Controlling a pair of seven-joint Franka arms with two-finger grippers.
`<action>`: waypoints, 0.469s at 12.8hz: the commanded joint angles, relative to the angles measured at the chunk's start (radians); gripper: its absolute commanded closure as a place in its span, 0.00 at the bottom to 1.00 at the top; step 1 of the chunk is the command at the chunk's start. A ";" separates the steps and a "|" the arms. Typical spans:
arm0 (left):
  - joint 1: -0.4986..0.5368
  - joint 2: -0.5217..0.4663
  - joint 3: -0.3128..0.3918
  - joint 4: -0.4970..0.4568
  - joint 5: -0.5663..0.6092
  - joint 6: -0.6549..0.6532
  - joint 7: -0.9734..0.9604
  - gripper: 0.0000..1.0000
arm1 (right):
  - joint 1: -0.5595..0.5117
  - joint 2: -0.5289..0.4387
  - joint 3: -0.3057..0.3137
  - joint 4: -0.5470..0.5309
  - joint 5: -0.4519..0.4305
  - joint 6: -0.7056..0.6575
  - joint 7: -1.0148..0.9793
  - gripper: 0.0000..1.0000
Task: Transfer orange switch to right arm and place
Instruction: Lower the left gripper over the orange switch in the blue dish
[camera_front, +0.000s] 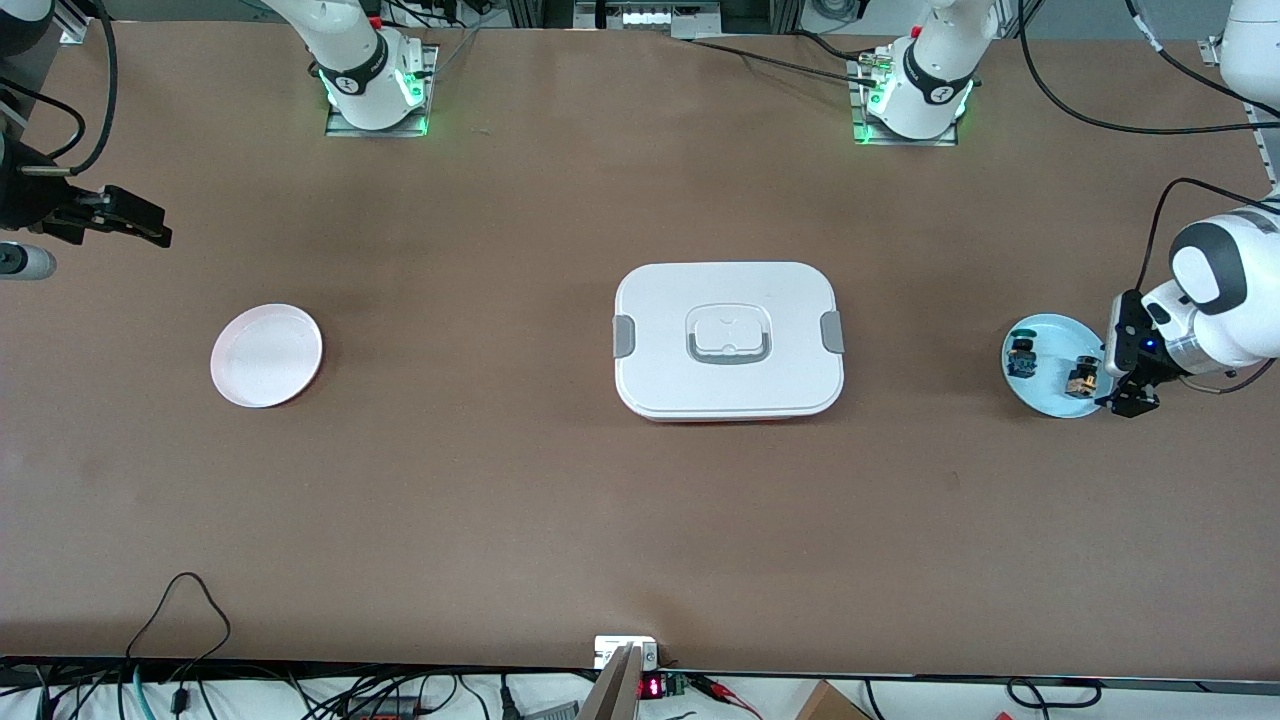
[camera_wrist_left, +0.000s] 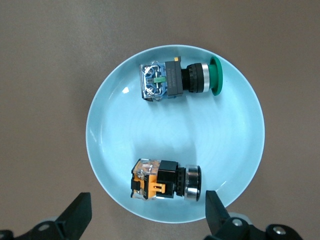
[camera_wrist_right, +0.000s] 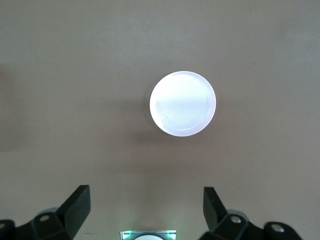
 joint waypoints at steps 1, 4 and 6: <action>0.016 0.049 -0.012 0.034 -0.032 0.015 0.056 0.00 | 0.001 -0.002 -0.005 0.013 0.016 -0.015 0.002 0.00; 0.027 0.061 -0.012 0.035 -0.053 0.027 0.057 0.00 | 0.003 -0.002 -0.003 0.013 0.014 -0.015 0.001 0.00; 0.029 0.067 -0.012 0.035 -0.053 0.030 0.056 0.00 | 0.003 -0.002 -0.003 0.013 0.014 -0.015 0.001 0.00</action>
